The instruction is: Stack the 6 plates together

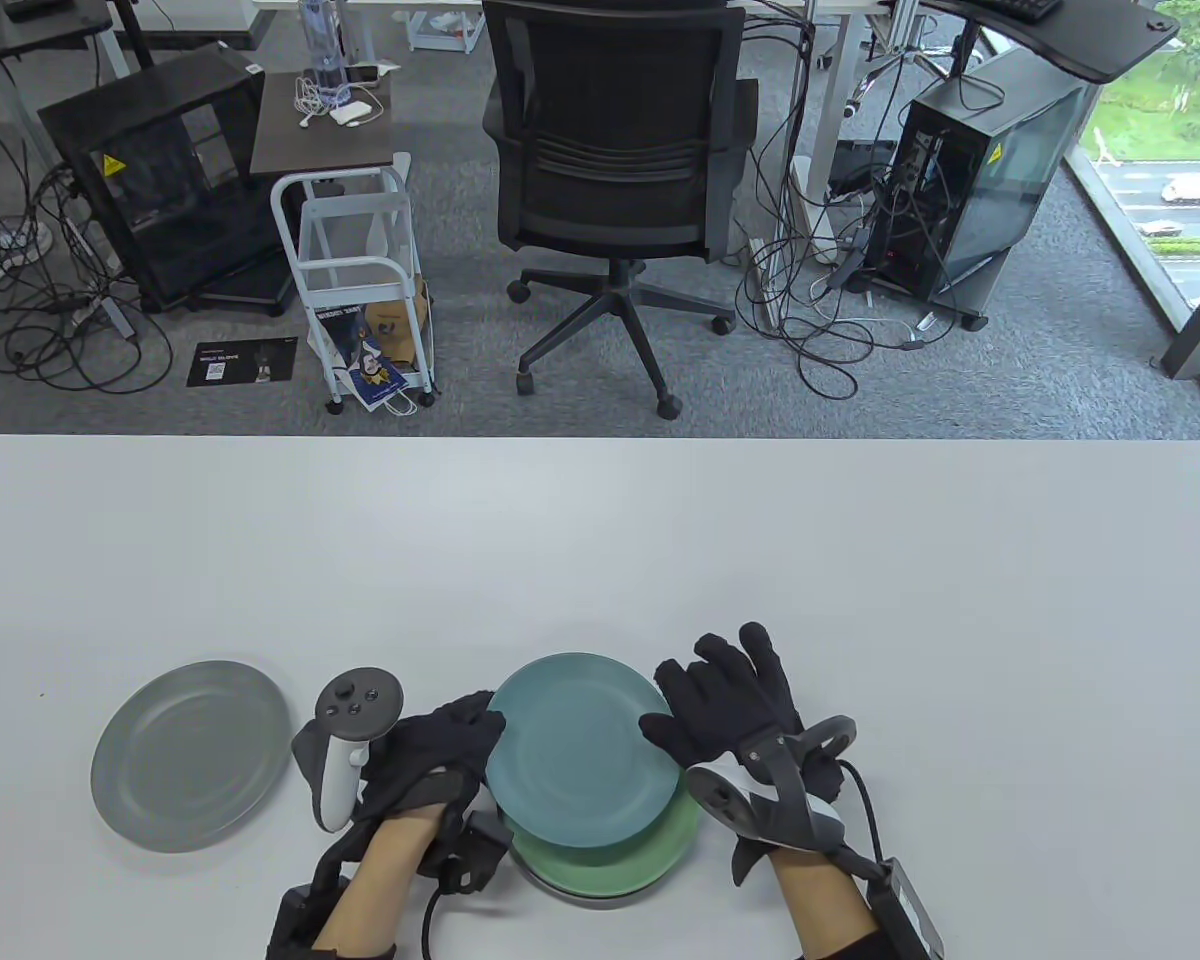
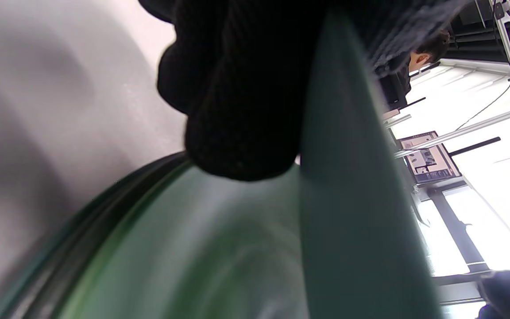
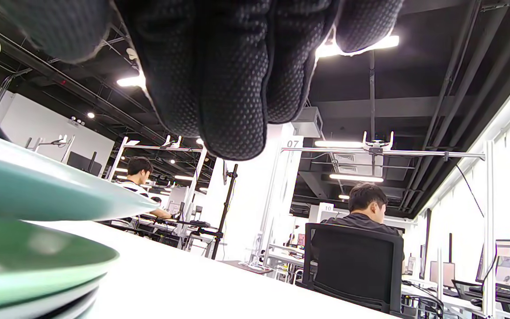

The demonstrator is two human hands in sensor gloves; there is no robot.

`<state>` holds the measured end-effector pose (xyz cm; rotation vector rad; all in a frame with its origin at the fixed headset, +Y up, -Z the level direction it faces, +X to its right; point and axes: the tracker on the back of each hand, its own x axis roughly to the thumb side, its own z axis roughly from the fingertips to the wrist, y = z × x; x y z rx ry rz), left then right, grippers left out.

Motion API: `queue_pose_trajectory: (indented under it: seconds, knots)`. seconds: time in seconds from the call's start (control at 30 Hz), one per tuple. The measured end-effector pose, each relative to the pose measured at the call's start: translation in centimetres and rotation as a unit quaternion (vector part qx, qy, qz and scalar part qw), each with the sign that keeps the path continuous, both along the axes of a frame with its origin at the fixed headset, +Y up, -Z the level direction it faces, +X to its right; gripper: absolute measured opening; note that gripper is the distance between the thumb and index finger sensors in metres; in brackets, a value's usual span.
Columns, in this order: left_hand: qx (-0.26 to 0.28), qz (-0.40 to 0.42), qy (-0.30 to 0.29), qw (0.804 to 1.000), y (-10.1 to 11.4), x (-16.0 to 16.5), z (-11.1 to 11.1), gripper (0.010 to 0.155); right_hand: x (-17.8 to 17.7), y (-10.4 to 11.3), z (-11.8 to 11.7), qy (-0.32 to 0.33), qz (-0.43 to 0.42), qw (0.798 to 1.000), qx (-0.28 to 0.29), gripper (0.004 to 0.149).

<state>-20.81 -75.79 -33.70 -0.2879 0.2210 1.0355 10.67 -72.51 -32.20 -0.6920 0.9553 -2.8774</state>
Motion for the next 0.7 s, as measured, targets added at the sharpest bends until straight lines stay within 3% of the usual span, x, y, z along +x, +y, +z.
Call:
queue_pose_trajectory:
  seconds: [0.27,0.37,0.47,0.7]
  knots:
    - [-0.025,-0.058,-0.041,0.997,0.0,0.5,-0.2,0.052,0.0,0.3,0.1,-0.003,-0.003,1.000,-0.011,0.057]
    - [-0.016,-0.126,-0.036,0.991,0.3,0.7,-0.1,0.059,0.0,0.4,0.1,-0.004,-0.004,1.000,-0.015,0.057]
    - [0.002,-0.221,-0.006,0.975,1.0,0.5,0.2,0.068,0.1,0.4,0.1,-0.005,-0.006,1.000,-0.016,0.057]
    - [0.012,-0.382,0.115,0.917,3.4,-2.6,0.6,0.062,0.3,0.1,-0.1,-0.017,-0.012,0.999,-0.026,0.056]
